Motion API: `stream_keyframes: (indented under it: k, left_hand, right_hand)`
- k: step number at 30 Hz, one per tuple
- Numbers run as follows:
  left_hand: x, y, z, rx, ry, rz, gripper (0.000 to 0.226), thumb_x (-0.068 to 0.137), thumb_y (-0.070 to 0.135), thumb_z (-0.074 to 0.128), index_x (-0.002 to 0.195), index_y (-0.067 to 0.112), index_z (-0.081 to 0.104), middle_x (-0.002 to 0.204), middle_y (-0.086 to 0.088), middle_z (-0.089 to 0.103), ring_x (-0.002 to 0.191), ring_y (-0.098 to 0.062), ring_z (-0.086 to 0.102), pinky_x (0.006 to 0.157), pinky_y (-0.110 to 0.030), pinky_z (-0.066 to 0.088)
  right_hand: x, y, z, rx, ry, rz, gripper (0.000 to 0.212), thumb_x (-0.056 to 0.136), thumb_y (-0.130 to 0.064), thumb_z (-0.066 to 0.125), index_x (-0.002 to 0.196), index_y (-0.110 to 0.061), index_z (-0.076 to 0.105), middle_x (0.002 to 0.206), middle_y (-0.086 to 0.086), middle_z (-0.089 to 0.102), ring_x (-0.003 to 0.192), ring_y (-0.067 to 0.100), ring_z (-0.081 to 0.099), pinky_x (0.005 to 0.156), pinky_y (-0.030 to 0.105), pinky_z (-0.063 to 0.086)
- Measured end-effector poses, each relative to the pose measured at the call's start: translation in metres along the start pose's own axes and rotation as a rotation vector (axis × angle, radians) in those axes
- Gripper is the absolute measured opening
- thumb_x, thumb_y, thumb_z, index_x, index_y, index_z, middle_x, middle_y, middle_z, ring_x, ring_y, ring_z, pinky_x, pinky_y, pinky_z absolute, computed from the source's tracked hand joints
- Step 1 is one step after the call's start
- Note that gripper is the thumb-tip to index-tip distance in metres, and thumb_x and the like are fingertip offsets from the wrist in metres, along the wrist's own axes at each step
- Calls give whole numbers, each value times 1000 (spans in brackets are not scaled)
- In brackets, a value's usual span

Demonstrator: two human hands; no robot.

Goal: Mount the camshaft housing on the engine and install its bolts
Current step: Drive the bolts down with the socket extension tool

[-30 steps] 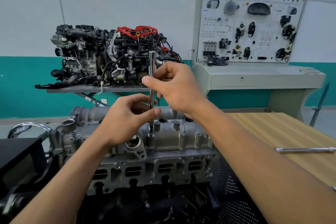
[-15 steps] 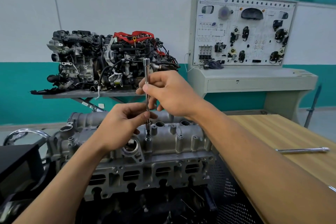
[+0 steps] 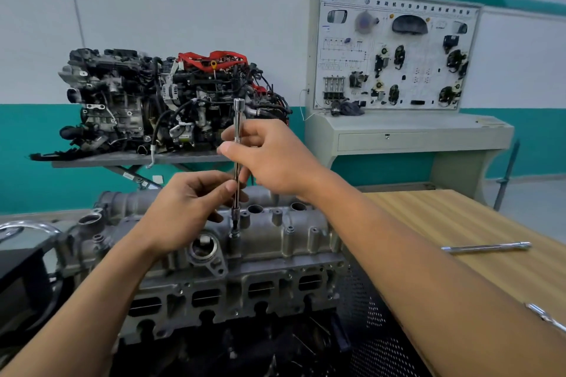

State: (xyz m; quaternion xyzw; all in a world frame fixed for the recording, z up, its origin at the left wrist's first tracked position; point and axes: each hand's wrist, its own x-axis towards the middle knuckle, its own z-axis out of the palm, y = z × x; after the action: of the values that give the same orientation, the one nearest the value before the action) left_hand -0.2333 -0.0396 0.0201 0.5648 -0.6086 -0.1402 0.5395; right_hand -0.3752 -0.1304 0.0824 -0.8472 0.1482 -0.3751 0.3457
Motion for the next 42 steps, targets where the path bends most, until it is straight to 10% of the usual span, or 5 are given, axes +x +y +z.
stream_keyframes:
  k: [16, 23, 30, 37, 42]
  left_hand:
    - [-3, 3, 6, 16, 65, 32, 13, 89, 19, 66, 97, 14, 75, 83, 1, 79, 74, -3, 72, 59, -17, 55]
    - [-1, 2, 4, 30, -4, -33, 26, 91, 28, 63, 113, 17, 70, 92, 11, 79, 85, 0, 73, 62, -18, 56]
    - [-4, 3, 10, 65, 222, 29, 15, 78, 31, 79, 76, 17, 72, 69, -3, 74, 55, -9, 63, 55, -31, 56]
    - [-3, 1, 5, 64, 40, 16, 15, 97, 16, 61, 100, 26, 72, 88, 10, 79, 85, 0, 73, 63, -16, 54]
    - [-4, 5, 9, 21, 64, 45, 10, 85, 30, 71, 95, 27, 72, 85, 12, 79, 81, 0, 73, 64, -11, 52]
  right_hand:
    - [0, -11, 5, -30, 32, -52, 23, 89, -25, 71, 82, -3, 67, 71, 11, 69, 56, 17, 59, 70, 50, 57]
    - [2, -7, 1, -58, 50, -45, 14, 92, -13, 67, 78, -11, 66, 76, 7, 74, 54, 16, 66, 61, 34, 59]
    - [4, -3, 4, -72, 138, -45, 15, 83, -28, 77, 79, -15, 69, 69, -2, 69, 56, 7, 60, 64, 31, 56]
    - [2, -9, -6, 40, 2, -40, 16, 97, -9, 56, 92, -2, 69, 88, 6, 76, 57, 13, 62, 43, 12, 41]
    - [3, -3, -3, 20, 133, -78, 18, 86, -16, 74, 71, -12, 64, 63, 5, 72, 49, 10, 60, 49, 24, 52]
